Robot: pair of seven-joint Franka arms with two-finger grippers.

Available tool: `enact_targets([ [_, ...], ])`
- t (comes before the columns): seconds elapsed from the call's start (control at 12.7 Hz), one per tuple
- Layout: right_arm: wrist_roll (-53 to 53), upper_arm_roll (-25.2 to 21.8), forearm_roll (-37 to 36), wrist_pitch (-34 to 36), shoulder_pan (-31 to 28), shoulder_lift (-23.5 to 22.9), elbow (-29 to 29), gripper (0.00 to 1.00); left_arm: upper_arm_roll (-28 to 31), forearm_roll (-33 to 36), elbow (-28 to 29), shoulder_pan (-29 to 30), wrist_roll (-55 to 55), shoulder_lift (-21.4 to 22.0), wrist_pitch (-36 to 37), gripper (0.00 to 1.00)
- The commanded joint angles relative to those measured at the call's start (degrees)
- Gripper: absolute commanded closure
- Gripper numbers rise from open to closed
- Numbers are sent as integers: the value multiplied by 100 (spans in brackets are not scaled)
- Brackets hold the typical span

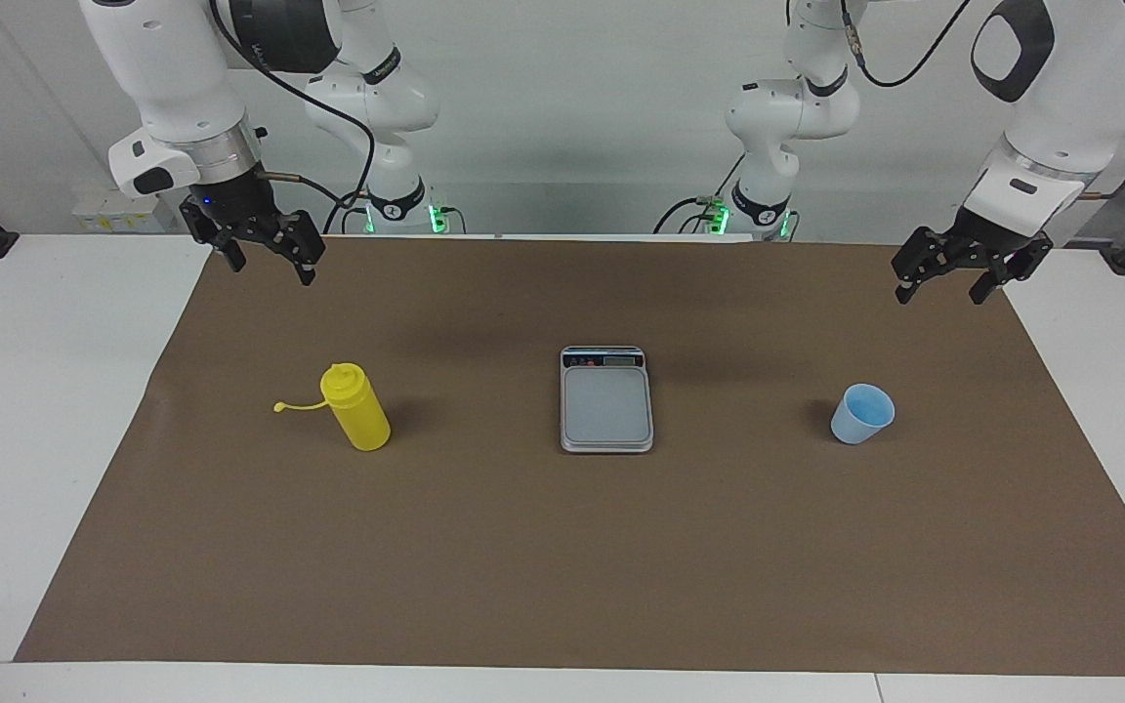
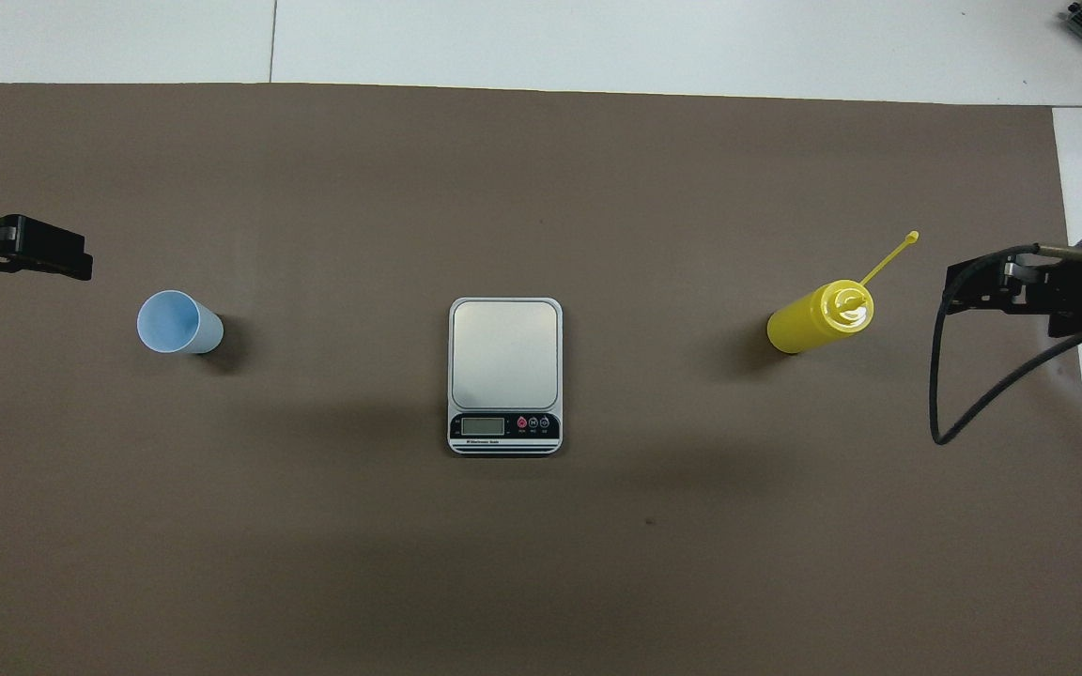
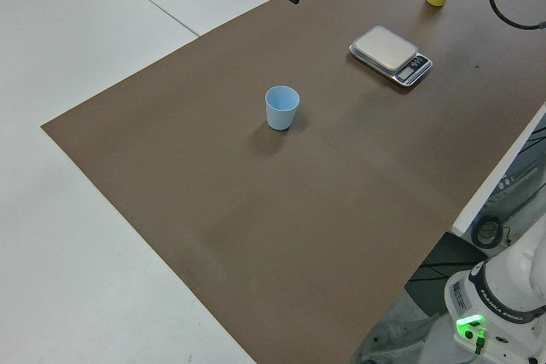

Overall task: Pour seasoning into cup on scale with both arms
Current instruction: 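Reach the left gripper to the light-blue cup and grasp it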

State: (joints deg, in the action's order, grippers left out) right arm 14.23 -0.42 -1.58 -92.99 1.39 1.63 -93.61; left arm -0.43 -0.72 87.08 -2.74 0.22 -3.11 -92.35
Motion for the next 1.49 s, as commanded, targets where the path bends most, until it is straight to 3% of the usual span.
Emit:
enact_targets([
  [0.0, 27, 33, -9, 35, -52, 39, -52, 0, 52, 108, 257, -60, 75, 206, -47, 0],
  [0.24, 27, 33, -9, 35, -52, 39, -52, 0, 69, 99, 527, -43, 5, 302, -370, 0],
  [0.47, 27, 33, -9, 35, -52, 39, -52, 0, 131, 99, 1546, -34, 5, 618, -1370, 0],
  [0.79, 27, 33, -9, 35, -52, 39, -52, 0, 122, 73, 1908, -104, -91, 190, -2241, 0],
  [1.1, 27, 33, -9, 35, -52, 39, -52, 0, 113, 20, 2698, -122, -294, -75, -3595, 0],
  [1.42, 27, 33, -9, 35, -52, 39, -52, 0, 96, 20, 3586, -200, -346, -84, -4457, 0],
])
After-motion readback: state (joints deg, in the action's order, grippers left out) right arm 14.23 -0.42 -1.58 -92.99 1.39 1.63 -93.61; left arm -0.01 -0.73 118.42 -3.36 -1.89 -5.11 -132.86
